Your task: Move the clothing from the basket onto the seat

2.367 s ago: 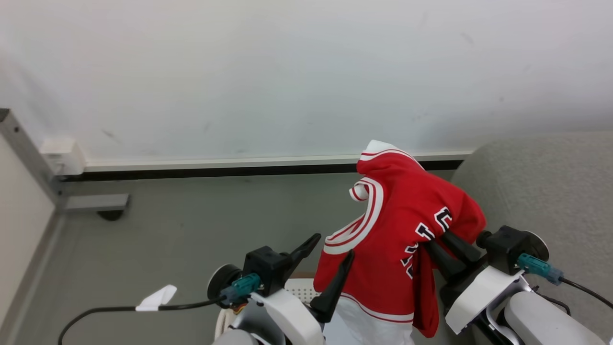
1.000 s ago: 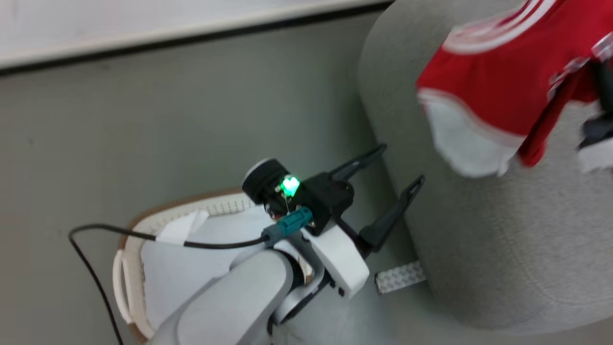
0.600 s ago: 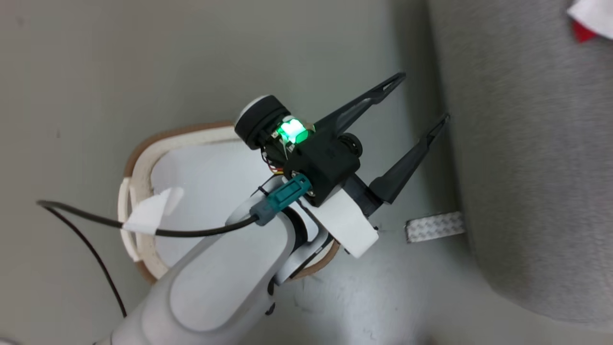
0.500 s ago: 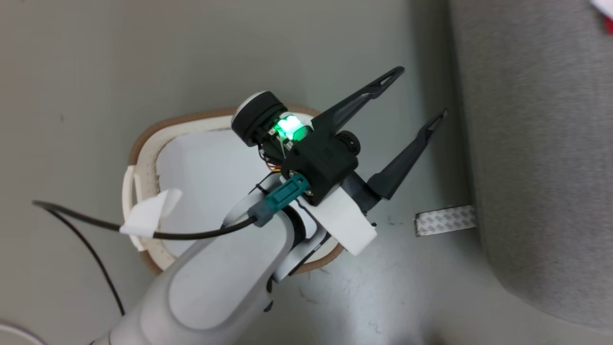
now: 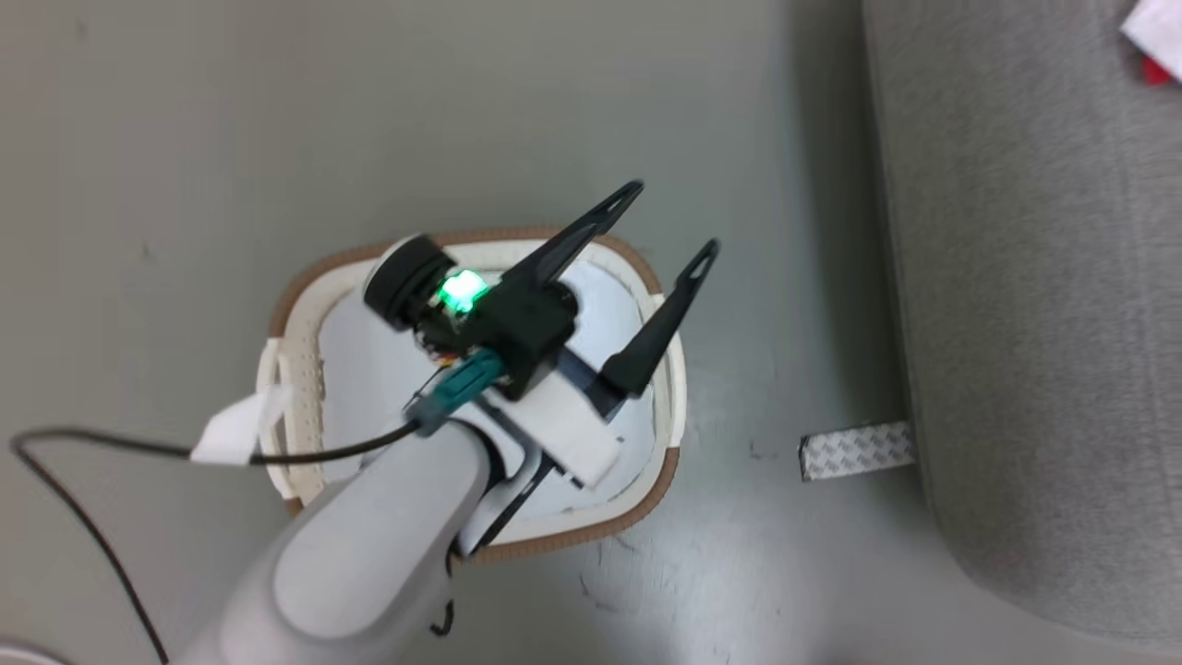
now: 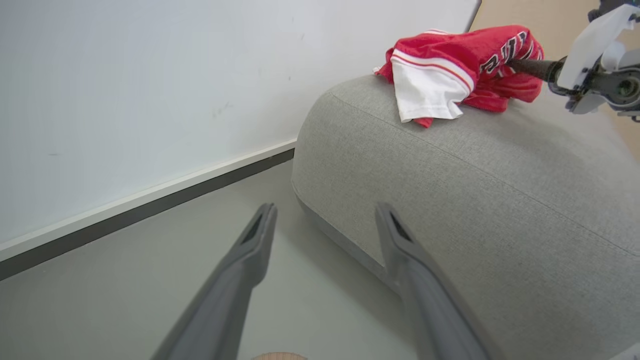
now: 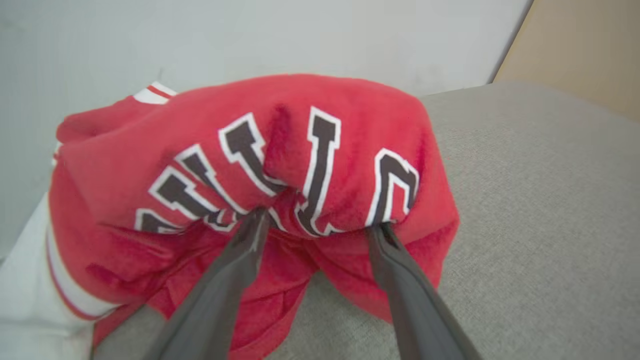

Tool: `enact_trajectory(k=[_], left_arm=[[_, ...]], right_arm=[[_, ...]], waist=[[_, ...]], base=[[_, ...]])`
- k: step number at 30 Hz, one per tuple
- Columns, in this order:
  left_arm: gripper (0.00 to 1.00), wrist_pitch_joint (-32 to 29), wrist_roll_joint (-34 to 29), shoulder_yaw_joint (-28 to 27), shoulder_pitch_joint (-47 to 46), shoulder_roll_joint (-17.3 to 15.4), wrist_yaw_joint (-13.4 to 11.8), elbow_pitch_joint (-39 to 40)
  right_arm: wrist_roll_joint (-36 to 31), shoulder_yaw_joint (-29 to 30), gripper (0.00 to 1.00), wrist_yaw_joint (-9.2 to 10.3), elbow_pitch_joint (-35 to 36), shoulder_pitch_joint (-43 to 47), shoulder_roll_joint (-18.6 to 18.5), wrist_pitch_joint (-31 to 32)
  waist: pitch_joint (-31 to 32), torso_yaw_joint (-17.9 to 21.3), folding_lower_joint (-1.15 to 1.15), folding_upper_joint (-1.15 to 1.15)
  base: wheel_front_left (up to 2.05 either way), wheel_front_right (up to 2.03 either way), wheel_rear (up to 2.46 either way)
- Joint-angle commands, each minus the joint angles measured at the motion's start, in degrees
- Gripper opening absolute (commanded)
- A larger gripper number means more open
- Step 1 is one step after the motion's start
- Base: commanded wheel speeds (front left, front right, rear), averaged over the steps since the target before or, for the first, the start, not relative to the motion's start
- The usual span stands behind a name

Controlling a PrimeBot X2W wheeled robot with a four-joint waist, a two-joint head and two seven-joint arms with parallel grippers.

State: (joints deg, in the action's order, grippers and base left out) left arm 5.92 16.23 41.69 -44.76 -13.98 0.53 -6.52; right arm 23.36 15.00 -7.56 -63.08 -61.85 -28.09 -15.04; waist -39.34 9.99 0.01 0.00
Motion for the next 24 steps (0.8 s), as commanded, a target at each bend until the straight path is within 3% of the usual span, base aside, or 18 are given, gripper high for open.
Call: enact_trajectory(k=[1, 6, 15, 17, 24], left_arm=[[1.0, 1.3, 1.3, -0.5, 1.6, -0.8, -0.5, -0.6], [1.0, 5.0, 3.5, -2.0, 6.1, -1.1, -1.5, -3.6], [1.0, 8.8, 7.7, -5.7, 16.0, 0.2, -5.1, -8.1], [1.0, 9.1, 8.4, -6.8, 18.4, 0.5, -5.9, -9.0], [1.0, 9.2, 6.8, -12.9, 26.5, 1.3, -9.1, -6.9]], right_arm=[[-1.5, 0.3, 1.0, 0.14, 1.4, 2.3, 0.9, -0.2], [-5.7, 0.8, 1.0, 0.14, 10.2, 11.1, 3.7, -0.2], [-11.2, 0.4, 1.0, 0.14, 36.9, 31.6, 10.8, -0.1], [-10.6, -1.2, 1.0, 0.14, 40.8, 36.1, 13.2, -0.1], [-12.1, -5.7, 1.0, 0.14, 49.5, 48.2, 16.6, -0.1]], waist=[[3.0, 0.5, -0.01, 0.0], [10.1, -0.1, -0.01, 0.0], [22.2, -4.9, -0.01, 0.0], [24.7, -6.1, -0.01, 0.0], [30.4, -10.0, -0.01, 0.0]], base=[[0.0, 0.0, 0.0], [0.0, 0.0, 0.0], [0.0, 0.0, 0.0], [0.0, 0.0, 0.0], [0.0, 0.0, 0.0]])
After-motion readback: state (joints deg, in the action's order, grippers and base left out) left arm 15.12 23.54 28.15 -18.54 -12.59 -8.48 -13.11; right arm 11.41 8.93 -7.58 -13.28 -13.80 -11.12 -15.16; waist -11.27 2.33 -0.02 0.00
